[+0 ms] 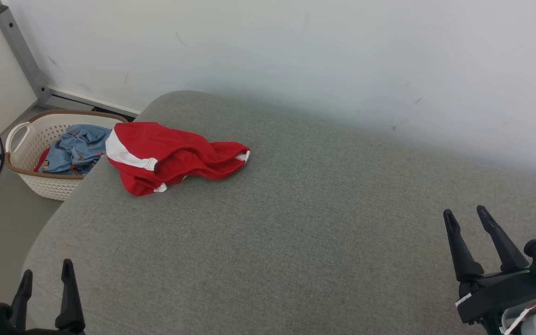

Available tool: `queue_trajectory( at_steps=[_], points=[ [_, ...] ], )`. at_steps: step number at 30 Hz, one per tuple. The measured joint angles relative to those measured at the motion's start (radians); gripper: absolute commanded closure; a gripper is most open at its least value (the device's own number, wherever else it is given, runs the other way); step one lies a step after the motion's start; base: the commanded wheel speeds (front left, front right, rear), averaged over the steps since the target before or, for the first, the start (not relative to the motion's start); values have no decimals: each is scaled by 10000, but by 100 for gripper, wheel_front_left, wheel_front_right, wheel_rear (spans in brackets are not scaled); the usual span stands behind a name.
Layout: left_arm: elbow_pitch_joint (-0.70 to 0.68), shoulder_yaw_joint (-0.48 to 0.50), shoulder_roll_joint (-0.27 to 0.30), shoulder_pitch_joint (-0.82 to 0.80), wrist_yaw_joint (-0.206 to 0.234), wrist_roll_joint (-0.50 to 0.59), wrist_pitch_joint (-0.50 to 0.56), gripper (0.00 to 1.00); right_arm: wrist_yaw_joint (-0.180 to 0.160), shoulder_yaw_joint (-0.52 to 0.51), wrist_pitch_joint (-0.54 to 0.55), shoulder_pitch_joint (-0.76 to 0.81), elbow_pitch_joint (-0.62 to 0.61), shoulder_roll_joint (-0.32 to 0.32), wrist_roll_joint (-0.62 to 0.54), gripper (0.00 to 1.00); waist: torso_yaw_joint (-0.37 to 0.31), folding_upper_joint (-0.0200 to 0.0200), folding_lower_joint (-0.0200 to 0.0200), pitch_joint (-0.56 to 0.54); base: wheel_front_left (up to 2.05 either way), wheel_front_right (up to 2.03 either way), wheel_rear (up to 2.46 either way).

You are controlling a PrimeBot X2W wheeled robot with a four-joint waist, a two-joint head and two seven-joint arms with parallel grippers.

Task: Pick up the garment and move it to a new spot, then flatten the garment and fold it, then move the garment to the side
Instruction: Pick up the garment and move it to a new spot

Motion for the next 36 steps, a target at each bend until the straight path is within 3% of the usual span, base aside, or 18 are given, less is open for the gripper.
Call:
queue_trajectory(
  at_steps=[6, 13, 22, 36],
  points=[
    [48, -102, -35, -140, -23, -84, 8, 0, 90, 94, 4, -54, 209, 12, -2, 0, -18, 0, 0, 6, 0, 0, 0],
    [715, -502, 385, -1951, -892, -439, 508, 0, 102, 104, 94, -52, 234, -35, -12, 0, -63, 1, 0, 113, 0, 0, 0],
    [2995, -861, 832, -5336, -1912, -1041, 1787, 0, 173, 73, 360, -35, -249, -516, -146, 0, -211, 1, 3, 629, 0, 0, 0],
    [6656, -562, 1463, -7826, -2219, -1507, 3005, 0, 71, -198, 1149, -310, -1603, -1655, -709, 0, -1408, 1, 3, 1658, 0, 0, 0]
  ],
)
